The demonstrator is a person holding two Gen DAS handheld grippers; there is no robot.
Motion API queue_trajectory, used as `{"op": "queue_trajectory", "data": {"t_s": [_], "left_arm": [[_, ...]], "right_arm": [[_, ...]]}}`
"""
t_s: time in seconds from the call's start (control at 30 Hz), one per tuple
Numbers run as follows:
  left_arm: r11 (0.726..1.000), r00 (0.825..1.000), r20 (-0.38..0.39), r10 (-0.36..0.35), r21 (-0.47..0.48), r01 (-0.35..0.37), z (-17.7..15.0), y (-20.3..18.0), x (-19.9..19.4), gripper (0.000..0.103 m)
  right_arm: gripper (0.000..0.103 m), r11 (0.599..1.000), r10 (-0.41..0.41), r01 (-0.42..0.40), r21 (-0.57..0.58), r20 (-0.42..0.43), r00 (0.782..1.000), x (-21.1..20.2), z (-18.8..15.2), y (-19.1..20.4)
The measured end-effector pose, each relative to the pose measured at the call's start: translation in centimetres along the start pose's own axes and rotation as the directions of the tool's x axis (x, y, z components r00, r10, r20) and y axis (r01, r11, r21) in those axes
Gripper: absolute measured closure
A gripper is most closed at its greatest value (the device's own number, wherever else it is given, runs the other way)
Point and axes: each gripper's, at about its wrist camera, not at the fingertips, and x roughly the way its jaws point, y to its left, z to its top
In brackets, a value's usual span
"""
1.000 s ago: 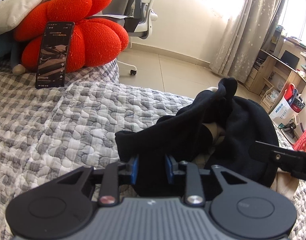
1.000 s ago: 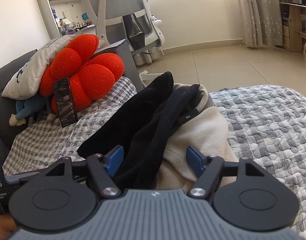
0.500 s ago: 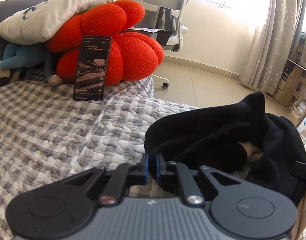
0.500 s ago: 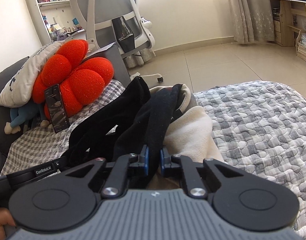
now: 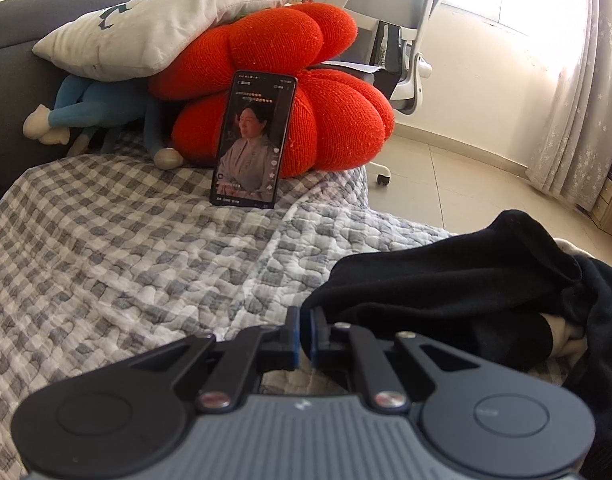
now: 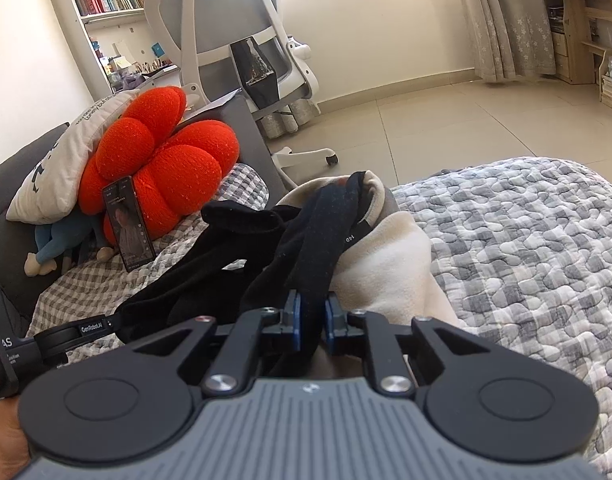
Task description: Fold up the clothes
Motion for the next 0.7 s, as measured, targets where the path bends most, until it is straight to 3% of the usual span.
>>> {"op": "queue_trajectory", "data": {"t_s": [0.03, 0.1, 0.17, 0.27, 0.33, 0.4, 0.47, 0.6, 0.7], "left_arm": [[1.000, 1.000, -0.006, -0.004, 0.001, 0.004, -0.1, -0.1, 0.1, 0.097], [1.000, 1.000, -0.009, -0.009, 0.002, 0.009, -0.2, -0.3, 0.0, 0.092], [1.000, 1.000, -0.004, -0.013, 0.003, 0.013, -0.2, -0.4, -0.2, 0.091], [1.000, 1.000, 0.003, -0.016, 0.001, 0.016, -0.2, -0.5, -0.5, 0.078], [1.000, 1.000, 0.002, -0.027, -0.006, 0.027, -0.1, -0.4, -0.7, 0.070], [0.999, 0.999, 0.002, -0.044, -0.012, 0.044, -0.1, -0.4, -0.9, 0.066], [0.998, 0.998, 0.004, -0.064, -0.014, 0.064, 0.0, -0.5, -1.1, 0.060], [0.989, 0.989, -0.009, -0.145, -0.024, 0.145, 0.1, -0.7, -1.6, 0.044], [0.973, 0.974, -0.024, -0.227, -0.052, 0.226, 0.1, -0.6, -2.0, 0.038]], "right_arm": [[0.079, 1.000, 0.002, -0.002, 0.001, 0.002, 1.000, 0.0, 0.0, 0.0], [0.055, 1.000, 0.001, -0.001, 0.000, 0.018, 1.000, -0.2, 0.1, 0.1], [0.054, 1.000, 0.002, -0.002, -0.010, 0.031, 1.000, -0.3, 0.0, 0.3], [0.054, 0.999, 0.005, -0.004, -0.033, 0.034, 0.999, -0.2, -0.1, 0.7], [0.058, 0.999, -0.002, 0.004, -0.052, 0.034, 0.999, 0.0, -0.2, 1.0], [0.082, 0.998, -0.003, 0.005, -0.057, 0.032, 0.999, 0.1, -0.2, 1.0], [0.090, 0.998, -0.003, 0.005, -0.058, 0.029, 1.000, 0.2, -0.2, 0.9], [0.093, 0.997, 0.070, -0.069, -0.026, 0.026, 0.997, -0.6, 0.0, 0.8], [0.093, 0.989, 0.149, -0.149, 0.007, 0.000, 0.989, -1.1, -0.1, 1.0]]}}
